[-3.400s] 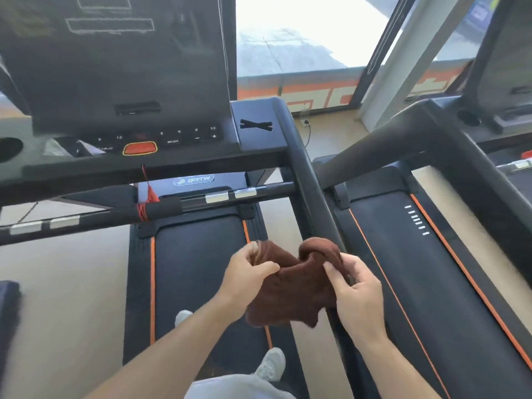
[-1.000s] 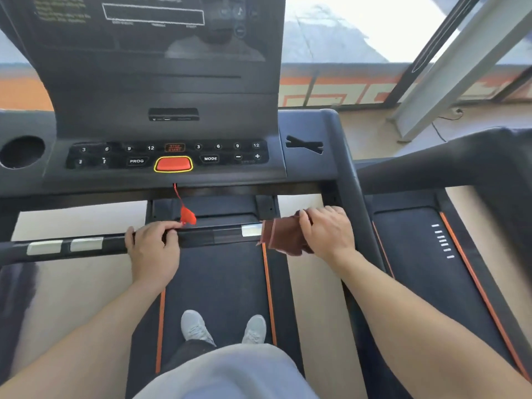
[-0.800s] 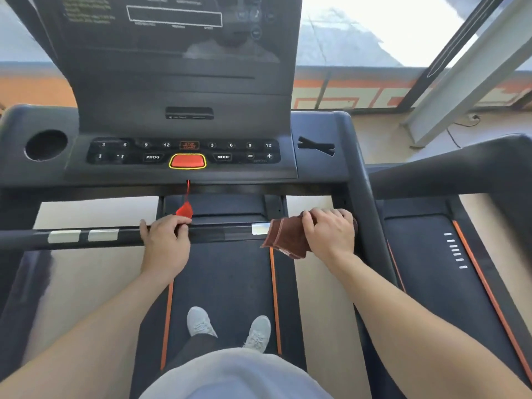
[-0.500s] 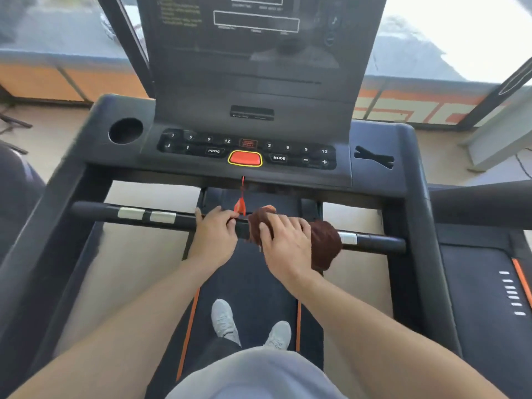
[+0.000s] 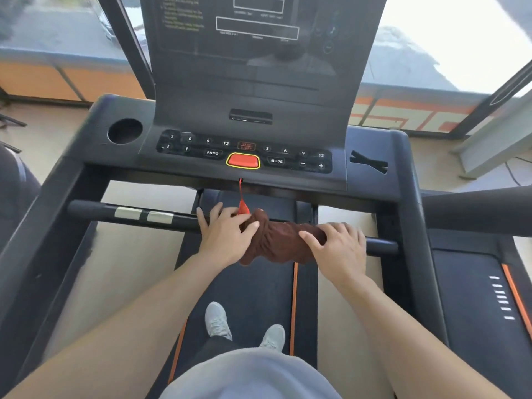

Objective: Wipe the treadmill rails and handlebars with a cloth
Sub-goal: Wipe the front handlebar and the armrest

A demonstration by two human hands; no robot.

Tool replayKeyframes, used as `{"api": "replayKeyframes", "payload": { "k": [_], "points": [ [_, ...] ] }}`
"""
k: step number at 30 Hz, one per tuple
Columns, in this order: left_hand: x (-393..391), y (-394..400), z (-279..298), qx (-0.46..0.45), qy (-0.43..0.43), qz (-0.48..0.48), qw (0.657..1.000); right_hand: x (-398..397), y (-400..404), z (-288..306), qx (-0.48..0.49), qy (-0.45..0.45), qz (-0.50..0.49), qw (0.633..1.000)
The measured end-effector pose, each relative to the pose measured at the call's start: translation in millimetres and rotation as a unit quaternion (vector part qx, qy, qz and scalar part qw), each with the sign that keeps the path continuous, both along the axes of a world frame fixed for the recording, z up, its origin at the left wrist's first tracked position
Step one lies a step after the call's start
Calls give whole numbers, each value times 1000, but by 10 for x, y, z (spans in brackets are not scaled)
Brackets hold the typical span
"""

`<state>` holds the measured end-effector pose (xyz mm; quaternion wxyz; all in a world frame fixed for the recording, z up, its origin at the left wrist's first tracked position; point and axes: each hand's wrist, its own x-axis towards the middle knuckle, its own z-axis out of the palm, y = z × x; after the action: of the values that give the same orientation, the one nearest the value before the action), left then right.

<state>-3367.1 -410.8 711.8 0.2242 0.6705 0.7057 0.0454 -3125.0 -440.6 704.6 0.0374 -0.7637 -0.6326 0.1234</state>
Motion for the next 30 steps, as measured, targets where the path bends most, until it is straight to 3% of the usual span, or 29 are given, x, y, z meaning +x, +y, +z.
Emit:
{"api": "replayKeyframes", "payload": {
  "k": [3,5,9,12,14,17,19,22,26,28,30],
  "points": [
    [210,-5,8,54,23,-17,998,-23,-48,38,64,81,-9,995],
    [318,-32,11,80,-16,-14,997,-37,-143,99,102,191,-47,975],
    [445,-302,1,133,-199,17,971,-123,-392,381,161,421,-137,882],
    [479,-609,-65,11,-332,81,940,-211,-459,643,210,503,-141,827],
    [409,-779,-159,-78,-410,182,890,-322,-429,867,214,524,-105,818],
    [78,-998,-288,-83,-419,289,857,-600,-386,1167,118,550,64,824],
    [-223,-1088,-208,-54,-447,304,840,-838,-399,1267,15,528,196,826],
    [-616,-1208,163,-34,-556,258,789,-1205,-419,1329,-106,521,314,787],
    [-1128,-1400,499,-66,-600,230,764,-1637,-344,1260,-129,518,337,775],
    [-1377,-1455,523,-43,-603,298,739,-1775,-267,1169,-129,507,323,789],
    [-1562,-1440,548,2,-547,385,743,-1906,-195,1102,-138,483,317,804]
  ]
}}
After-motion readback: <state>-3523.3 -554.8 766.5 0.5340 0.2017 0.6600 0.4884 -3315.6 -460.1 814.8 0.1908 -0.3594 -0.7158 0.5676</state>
